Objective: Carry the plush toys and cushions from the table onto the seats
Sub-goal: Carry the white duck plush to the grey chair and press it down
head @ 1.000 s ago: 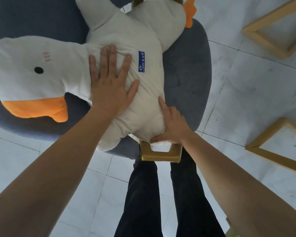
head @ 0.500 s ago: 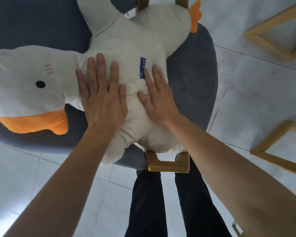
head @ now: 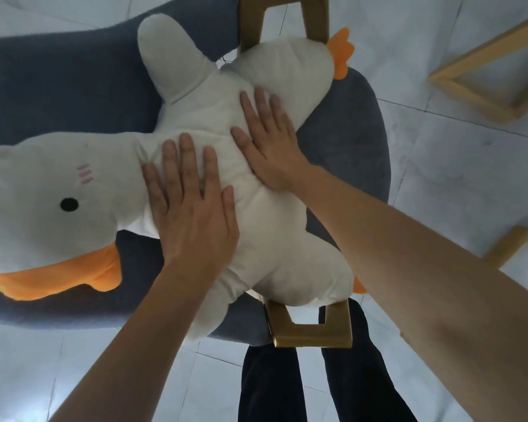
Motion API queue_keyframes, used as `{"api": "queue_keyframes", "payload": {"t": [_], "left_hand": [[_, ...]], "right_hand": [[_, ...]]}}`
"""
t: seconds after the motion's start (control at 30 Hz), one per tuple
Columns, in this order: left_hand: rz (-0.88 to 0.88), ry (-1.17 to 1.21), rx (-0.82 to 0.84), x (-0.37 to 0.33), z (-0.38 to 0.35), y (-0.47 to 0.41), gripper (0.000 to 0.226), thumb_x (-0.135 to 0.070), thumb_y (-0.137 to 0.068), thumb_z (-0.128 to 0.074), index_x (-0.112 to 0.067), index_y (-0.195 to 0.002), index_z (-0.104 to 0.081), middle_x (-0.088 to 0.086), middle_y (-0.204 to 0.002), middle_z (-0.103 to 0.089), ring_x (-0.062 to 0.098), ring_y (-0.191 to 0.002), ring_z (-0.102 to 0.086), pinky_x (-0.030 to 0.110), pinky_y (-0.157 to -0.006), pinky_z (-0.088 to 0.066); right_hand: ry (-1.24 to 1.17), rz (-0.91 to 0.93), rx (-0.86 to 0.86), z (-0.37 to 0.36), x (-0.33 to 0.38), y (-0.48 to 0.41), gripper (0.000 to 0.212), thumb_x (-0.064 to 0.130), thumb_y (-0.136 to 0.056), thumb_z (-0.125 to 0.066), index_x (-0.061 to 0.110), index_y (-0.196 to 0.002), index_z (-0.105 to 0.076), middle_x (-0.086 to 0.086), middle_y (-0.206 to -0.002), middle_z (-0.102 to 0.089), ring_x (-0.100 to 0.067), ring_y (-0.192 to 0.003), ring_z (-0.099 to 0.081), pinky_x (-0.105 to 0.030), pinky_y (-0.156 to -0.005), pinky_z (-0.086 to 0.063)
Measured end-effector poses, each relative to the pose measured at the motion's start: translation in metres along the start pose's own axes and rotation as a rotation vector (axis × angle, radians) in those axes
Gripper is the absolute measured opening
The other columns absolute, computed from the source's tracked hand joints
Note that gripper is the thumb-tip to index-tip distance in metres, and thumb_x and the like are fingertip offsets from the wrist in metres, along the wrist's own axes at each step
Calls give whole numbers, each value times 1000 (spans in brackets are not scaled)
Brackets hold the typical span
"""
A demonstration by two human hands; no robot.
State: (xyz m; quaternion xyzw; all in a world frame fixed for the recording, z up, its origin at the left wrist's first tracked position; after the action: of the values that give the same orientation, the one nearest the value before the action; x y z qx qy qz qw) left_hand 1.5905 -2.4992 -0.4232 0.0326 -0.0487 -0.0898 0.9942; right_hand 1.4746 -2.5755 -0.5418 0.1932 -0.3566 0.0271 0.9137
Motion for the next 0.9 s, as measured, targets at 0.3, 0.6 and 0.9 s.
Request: {"api": "queue_keyframes", "payload": {"t": [0.3, 0.6, 0.9], "left_hand": [[-187, -52, -55, -34, 6, -103, 62, -45, -108, -24, -14, -162, -20, 22, -170, -7, 39, -158, -4, 61, -124, -3], [-71, -103, 35, -8, -38, -98, 71, -59, -104, -18, -21, -164, -7, 22, -170, 3, 39, -157, 5, 57, -122, 9], [-68, -58, 14, -15, -44, -104, 70, -56, -104, -19, -19, -164, -13, 24, -170, -1, 41, -157, 1, 59, -122, 7]], "right_hand": [[92, -131, -507, 71, -46, -2, 65, 50, -106, -29, 16, -160, -27, -19, -170, -15, -37, -157, -15, -51, -127, -14], [314, 27, -40, 38, -54, -58, 76, 68, -101, -20, 31, -164, 2, -10, -172, 13, -33, -158, 15, -62, -123, 9], [231, -224, 34, 40, -102, -44, 84, 77, -95, -18, 35, -161, 11, -7, -170, 21, -34, -157, 17, -66, -123, 1]]}}
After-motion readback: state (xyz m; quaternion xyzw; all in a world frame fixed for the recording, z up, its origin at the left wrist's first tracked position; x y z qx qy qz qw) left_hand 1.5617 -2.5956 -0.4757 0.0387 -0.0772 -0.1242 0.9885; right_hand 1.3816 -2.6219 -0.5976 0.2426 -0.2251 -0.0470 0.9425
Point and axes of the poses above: each hand's wrist, its own y-axis away from the middle knuckle, its own z-axis out of the back of the hand, x = y × z, the point moved 8 cm from there along -y, towards the middle knuckle
